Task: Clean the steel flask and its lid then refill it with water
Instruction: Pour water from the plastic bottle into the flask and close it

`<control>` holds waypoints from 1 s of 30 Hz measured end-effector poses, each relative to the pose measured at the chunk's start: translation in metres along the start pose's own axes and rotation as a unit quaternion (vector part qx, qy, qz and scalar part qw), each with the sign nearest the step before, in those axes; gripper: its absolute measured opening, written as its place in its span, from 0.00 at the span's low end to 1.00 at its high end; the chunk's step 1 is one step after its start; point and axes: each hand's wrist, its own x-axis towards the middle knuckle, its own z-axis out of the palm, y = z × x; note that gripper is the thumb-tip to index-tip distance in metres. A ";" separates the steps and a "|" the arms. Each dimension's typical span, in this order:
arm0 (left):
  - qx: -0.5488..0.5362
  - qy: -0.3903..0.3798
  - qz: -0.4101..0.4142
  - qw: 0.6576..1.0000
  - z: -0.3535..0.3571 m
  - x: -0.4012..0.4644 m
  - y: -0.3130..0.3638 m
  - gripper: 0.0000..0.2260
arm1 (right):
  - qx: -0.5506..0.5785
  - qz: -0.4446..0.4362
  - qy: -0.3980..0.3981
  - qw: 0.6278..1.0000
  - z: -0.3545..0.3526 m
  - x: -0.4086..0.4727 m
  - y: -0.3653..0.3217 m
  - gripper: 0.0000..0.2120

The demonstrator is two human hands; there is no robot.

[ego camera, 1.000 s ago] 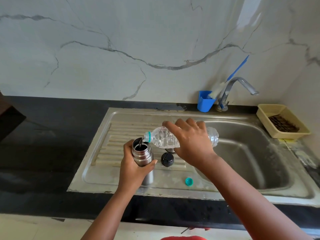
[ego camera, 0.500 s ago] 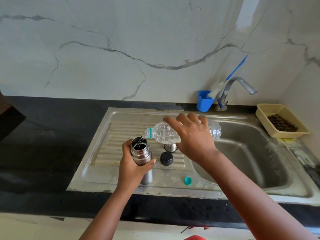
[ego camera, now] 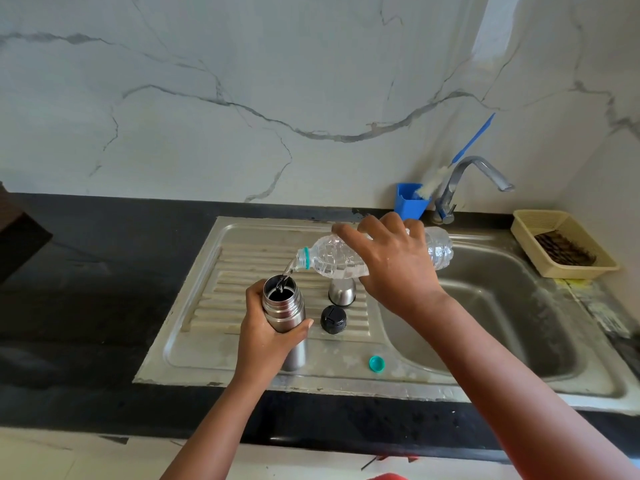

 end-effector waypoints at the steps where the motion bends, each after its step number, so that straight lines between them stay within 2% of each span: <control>1: 0.000 -0.001 0.000 1.000 0.000 0.000 0.000 0.36 | -0.002 -0.001 -0.001 1.000 0.000 0.000 0.000 0.42; 30: -0.001 -0.010 -0.005 1.000 -0.001 0.004 -0.001 0.36 | -0.023 -0.017 -0.019 0.999 -0.002 0.006 0.005 0.41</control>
